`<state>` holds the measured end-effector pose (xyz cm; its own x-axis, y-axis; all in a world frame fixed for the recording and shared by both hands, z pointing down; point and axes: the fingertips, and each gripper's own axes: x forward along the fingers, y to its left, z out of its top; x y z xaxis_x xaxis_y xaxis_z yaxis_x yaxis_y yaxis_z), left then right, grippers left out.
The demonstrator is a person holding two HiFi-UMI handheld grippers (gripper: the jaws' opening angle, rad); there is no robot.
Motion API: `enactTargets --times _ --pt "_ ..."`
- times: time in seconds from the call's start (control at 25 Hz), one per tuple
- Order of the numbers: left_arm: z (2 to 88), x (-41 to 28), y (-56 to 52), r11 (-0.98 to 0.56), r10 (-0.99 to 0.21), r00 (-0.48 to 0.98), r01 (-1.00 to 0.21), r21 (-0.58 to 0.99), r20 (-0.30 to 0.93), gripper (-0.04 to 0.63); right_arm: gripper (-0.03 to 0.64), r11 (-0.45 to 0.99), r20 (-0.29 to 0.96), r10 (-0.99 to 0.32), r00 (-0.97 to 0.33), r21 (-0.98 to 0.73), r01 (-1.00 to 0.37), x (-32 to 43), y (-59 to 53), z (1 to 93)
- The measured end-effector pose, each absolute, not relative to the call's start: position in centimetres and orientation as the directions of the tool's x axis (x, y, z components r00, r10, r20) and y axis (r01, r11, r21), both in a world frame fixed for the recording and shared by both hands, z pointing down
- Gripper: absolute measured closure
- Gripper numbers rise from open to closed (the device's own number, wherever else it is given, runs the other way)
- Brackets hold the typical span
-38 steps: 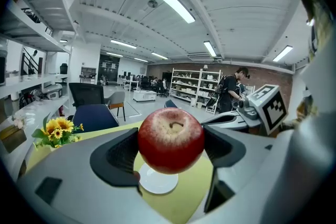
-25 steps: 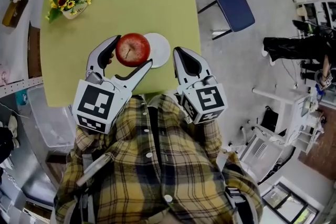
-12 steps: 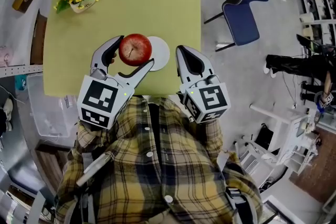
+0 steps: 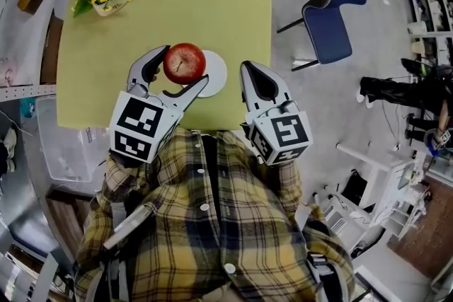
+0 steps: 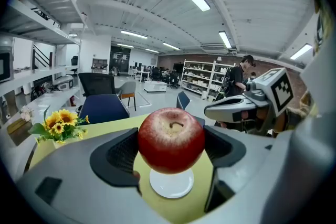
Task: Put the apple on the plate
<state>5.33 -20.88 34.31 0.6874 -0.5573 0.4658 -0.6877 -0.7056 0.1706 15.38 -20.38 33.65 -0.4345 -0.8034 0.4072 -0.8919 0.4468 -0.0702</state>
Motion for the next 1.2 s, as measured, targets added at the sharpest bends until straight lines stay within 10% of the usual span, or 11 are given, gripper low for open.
enactTargets --times 1.2 --pt "51.6 11.1 -20.5 -0.762 -0.409 0.678 -0.622 0.180 0.611 0.196 0.620 0.375 0.559 -0.721 -0.409 -0.180 -0.909 16.2 -17.1 40.9"
